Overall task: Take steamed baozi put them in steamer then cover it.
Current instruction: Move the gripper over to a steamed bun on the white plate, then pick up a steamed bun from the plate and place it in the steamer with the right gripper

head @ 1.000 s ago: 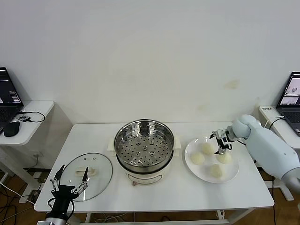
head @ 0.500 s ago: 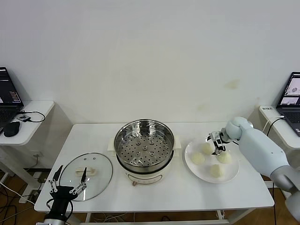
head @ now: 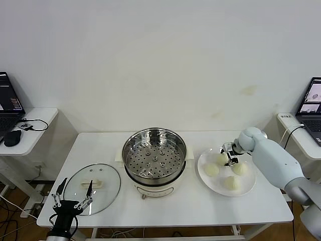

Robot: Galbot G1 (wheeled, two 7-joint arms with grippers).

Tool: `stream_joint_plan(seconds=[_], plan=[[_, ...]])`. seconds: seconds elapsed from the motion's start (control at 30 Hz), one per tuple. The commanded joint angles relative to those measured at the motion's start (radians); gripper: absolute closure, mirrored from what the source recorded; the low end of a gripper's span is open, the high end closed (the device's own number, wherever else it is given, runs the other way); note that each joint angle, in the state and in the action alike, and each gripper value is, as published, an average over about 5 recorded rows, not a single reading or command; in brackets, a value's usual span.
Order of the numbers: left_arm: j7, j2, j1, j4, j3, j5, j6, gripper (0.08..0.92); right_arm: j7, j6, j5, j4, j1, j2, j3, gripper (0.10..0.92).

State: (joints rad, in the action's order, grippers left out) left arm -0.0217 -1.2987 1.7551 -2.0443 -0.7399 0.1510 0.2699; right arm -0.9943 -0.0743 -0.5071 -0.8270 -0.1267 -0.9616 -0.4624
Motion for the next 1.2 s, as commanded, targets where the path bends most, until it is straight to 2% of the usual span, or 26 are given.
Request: stream_joint_plan(seconds=[0.03,0.27,0.7,0.97,1.2], plan=[[0.001,0.0,0.001,-0.001,0.0,0.0,0.0,0.177,0.002,0.0,-0.007,0.006,0.0,-0.005,0.001,0.455],[0.0,0.004,-0.001,0.0,0.0,0.003,-0.001,0.177,-0.017,0.017,0.082,-0.069,0.034,0.05,-0.03,0.459],[-0.002,0.03,-0.013,0.006,0.013,0.02,0.0,0.177,-0.042,0.103,0.447,-0.362,0.429,0.211,-0.333,0.449],[-0.001,0.044,-0.037,0.014,0.022,0.029,-0.003,0.177,-0.007,0.104,0.642,-0.415,0.666,0.123,-0.519,0.448],[0.001,0.048,-0.045,0.023,0.023,0.031,-0.009,0.177,0.055,0.057,0.701,-0.437,0.733,-0.039,-0.651,0.448]])
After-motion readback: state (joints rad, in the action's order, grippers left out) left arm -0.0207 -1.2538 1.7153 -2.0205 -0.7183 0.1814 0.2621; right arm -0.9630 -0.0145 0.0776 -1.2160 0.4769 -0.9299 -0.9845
